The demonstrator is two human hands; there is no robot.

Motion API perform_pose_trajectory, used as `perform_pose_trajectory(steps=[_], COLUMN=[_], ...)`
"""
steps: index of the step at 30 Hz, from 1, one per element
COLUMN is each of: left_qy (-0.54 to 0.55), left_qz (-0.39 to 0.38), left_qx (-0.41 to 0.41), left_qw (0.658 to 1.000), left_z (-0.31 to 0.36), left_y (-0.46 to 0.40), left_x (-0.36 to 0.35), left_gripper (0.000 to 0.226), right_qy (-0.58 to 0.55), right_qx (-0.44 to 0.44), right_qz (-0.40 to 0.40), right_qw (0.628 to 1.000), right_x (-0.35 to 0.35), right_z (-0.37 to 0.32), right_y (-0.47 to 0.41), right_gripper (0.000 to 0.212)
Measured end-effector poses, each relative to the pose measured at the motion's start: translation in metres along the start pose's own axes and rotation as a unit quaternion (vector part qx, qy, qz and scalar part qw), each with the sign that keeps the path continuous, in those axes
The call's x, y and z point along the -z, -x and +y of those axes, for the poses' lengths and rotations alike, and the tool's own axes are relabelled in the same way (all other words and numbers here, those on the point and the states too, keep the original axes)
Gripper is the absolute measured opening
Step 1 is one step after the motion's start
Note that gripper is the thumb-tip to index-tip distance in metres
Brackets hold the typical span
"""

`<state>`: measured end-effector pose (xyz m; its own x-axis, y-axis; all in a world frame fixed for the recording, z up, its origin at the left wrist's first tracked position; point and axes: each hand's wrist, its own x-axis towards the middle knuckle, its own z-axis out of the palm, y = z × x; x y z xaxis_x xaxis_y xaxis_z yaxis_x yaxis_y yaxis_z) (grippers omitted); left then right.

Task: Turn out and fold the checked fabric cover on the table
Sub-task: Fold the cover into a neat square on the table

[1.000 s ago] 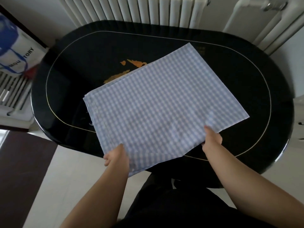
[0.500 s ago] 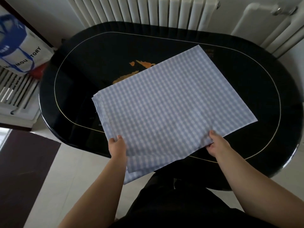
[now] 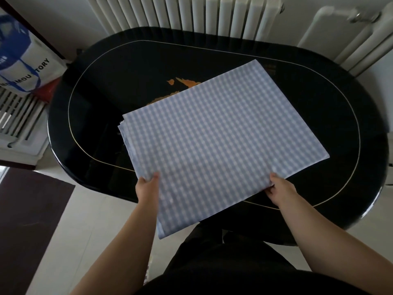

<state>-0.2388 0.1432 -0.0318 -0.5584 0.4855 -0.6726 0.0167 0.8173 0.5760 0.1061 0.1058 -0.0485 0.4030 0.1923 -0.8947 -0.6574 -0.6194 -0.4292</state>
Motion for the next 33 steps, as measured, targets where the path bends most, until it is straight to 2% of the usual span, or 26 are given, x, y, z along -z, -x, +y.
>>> perform_pose_trajectory(steps=[4,8,10,13,15,18,21,25,28,30,33], left_qy=[-0.051,-0.028,-0.017,-0.026,-0.033,-0.036,-0.052,-0.113,-0.11,-0.065,-0.031], left_qz=[-0.042,0.018,0.048,0.054,0.048,0.048,0.051,0.094,0.124,0.118,0.063], left_qx=[0.057,-0.016,-0.024,-0.008,-0.028,-0.061,-0.058,-0.043,0.009,0.059,0.107], left_qw=[0.996,0.999,0.998,0.998,0.998,0.996,0.996,0.988,0.986,0.989,0.992], left_z=[0.003,0.001,-0.006,-0.017,-0.018,-0.015,-0.017,-0.026,-0.038,-0.051,-0.076], left_y=[-0.012,-0.015,-0.01,-0.01,-0.014,-0.014,-0.014,-0.013,0.001,0.014,0.027], left_x=[0.007,0.008,0.01,0.014,0.015,0.016,0.015,0.011,0.006,0.001,-0.005], left_gripper=[0.045,0.028,0.023,0.021,0.019,0.011,0.011,0.025,0.042,0.052,0.061], right_qy=[0.02,0.091,0.06,-0.025,-0.021,0.068,0.169,0.168,0.142,0.203,0.308], right_qx=[-0.006,0.036,0.027,-0.02,-0.025,-0.003,0.07,0.112,0.098,0.084,0.057], right_qz=[-0.037,-0.013,-0.009,-0.038,-0.049,-0.009,0.066,0.088,0.091,0.088,0.027], right_qw=[0.999,0.995,0.998,0.999,0.998,0.998,0.981,0.975,0.981,0.972,0.949], right_x=[0.004,-0.004,-0.006,-0.004,-0.001,-0.003,-0.008,-0.009,-0.01,-0.01,-0.007], right_z=[-0.002,-0.005,-0.003,0.0,-0.002,-0.008,-0.01,-0.006,-0.01,-0.014,-0.024], right_y=[0.004,0.006,0.009,0.01,0.01,0.004,0.004,0.004,0.007,0.008,0.009], right_gripper=[0.018,0.029,0.031,0.029,0.027,0.035,0.042,0.034,0.03,0.036,0.043])
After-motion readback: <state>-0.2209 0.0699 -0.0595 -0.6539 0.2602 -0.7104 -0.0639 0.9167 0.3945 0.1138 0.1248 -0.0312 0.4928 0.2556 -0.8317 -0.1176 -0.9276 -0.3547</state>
